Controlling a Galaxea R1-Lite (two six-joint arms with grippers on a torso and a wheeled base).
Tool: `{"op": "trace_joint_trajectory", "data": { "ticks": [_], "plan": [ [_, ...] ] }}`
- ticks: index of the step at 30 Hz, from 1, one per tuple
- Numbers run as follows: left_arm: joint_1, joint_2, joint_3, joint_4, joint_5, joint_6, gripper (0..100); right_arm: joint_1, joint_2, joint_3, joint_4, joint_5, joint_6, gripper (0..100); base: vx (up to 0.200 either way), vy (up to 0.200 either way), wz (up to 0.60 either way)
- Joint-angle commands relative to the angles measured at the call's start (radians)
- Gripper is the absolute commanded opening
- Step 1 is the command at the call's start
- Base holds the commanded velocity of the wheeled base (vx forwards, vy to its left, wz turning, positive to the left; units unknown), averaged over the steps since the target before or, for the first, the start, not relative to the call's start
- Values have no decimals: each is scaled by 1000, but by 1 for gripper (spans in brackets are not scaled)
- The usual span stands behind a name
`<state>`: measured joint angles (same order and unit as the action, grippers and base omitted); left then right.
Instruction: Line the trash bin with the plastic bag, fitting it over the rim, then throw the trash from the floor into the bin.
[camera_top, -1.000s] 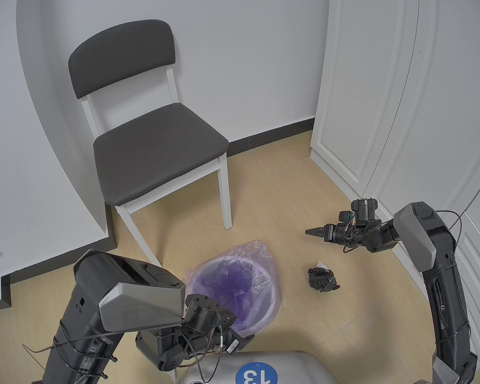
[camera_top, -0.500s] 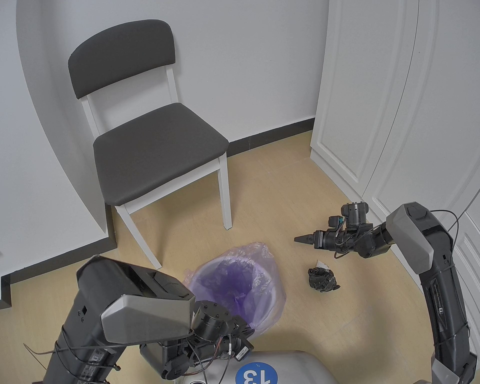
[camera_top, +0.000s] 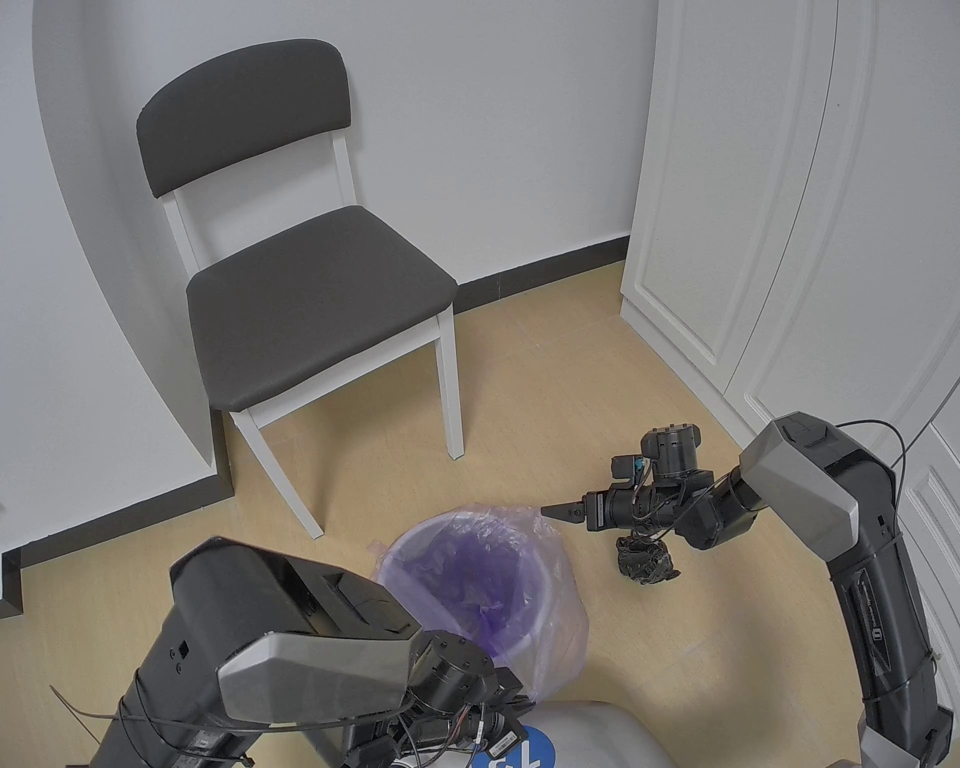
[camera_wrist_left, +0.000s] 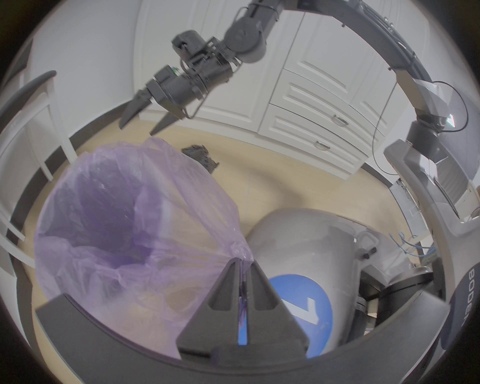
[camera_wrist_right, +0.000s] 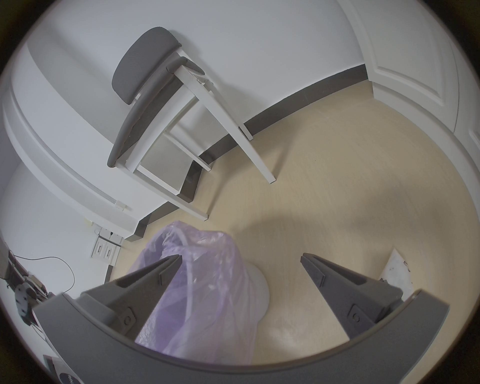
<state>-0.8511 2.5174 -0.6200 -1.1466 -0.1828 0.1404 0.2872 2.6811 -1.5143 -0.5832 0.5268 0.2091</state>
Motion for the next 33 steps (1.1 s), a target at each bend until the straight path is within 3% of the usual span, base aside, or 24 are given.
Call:
{"op": "trace_joint_trajectory", "data": {
  "ticks": [1, 7, 16, 29, 33],
  "plan": [
    [-16, -16, -37, 44, -15, 1, 0, 24, -20, 25, -18, 1, -4, 100, 0, 0, 0],
    [-14, -25, -152, 203, -7, -2, 0, 24, -18, 32, -33, 1, -8, 100, 0, 0, 0],
    [1, -14, -428, 591, 83, 7, 0, 12, -17, 25, -35, 1, -5, 100, 0, 0, 0],
    [37, 7, -598, 817, 267, 13, 0, 3, -15, 22, -37, 1, -2, 100, 0, 0, 0],
    [46, 20, -632, 824, 275, 13, 0, -2, -13, 17, -37, 1, -2, 100, 0, 0, 0]
  ]
}}
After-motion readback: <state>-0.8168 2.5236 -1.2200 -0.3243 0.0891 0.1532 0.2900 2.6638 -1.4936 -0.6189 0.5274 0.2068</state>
